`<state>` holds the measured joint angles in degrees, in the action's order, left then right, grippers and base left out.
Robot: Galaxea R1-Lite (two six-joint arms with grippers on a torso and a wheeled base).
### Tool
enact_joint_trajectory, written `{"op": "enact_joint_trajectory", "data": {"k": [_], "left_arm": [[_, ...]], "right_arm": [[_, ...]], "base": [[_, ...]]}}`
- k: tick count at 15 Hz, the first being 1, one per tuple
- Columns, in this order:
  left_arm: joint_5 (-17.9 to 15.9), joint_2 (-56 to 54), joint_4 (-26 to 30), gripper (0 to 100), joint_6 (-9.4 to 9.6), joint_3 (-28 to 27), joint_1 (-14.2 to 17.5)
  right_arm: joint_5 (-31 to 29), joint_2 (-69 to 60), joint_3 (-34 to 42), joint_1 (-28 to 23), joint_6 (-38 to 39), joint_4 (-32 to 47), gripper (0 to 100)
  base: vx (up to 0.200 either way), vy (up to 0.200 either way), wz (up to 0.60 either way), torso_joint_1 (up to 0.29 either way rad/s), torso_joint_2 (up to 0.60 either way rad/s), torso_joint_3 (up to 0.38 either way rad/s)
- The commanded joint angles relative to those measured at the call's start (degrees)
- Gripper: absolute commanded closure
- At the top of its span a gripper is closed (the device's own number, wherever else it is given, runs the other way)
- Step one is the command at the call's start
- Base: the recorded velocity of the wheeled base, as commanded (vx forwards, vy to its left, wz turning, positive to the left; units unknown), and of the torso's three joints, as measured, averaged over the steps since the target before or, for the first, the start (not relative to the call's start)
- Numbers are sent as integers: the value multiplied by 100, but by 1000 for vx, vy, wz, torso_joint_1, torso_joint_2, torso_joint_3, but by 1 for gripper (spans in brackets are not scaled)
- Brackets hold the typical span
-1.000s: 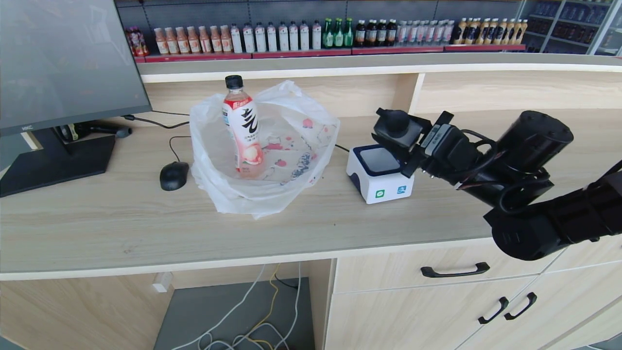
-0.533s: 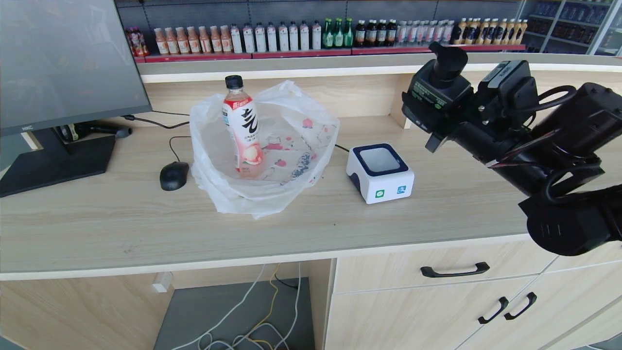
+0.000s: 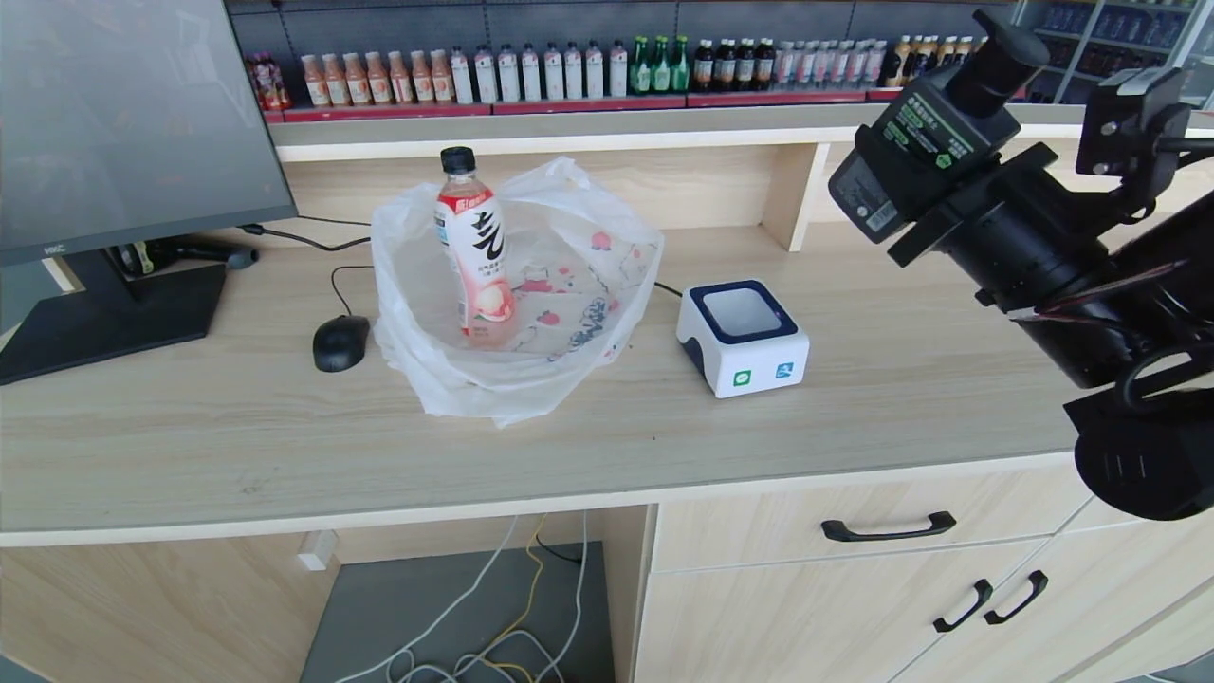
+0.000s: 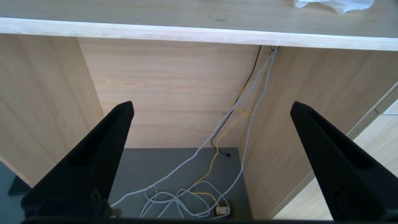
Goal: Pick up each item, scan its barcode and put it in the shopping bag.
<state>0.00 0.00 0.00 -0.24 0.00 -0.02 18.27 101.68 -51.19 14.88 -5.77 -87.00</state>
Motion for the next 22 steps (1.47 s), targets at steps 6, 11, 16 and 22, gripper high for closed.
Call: {"op": "enact_joint_trajectory", "data": {"k": [6, 11, 16, 22], "left_arm": [[0, 0, 0, 0, -2, 0, 2], [0, 0, 0, 0, 16, 0, 2], [0, 0, 0, 0, -11, 0, 2], [0, 0, 0, 0, -20, 0, 2]], "right_arm": [[-1221, -34, 698, -355, 331, -300, 100], [-1230, -254, 865, -240, 287, -300, 100], [-1326, -245, 1383, 375, -3, -300, 100], [-1326, -228, 1577, 559, -12, -300, 100]], "base": [[0, 0, 0, 0, 0, 0], [0, 0, 0, 0, 0, 0], [0, 40, 0, 0, 0, 0], [0, 200, 0, 1, 2, 2]]}}
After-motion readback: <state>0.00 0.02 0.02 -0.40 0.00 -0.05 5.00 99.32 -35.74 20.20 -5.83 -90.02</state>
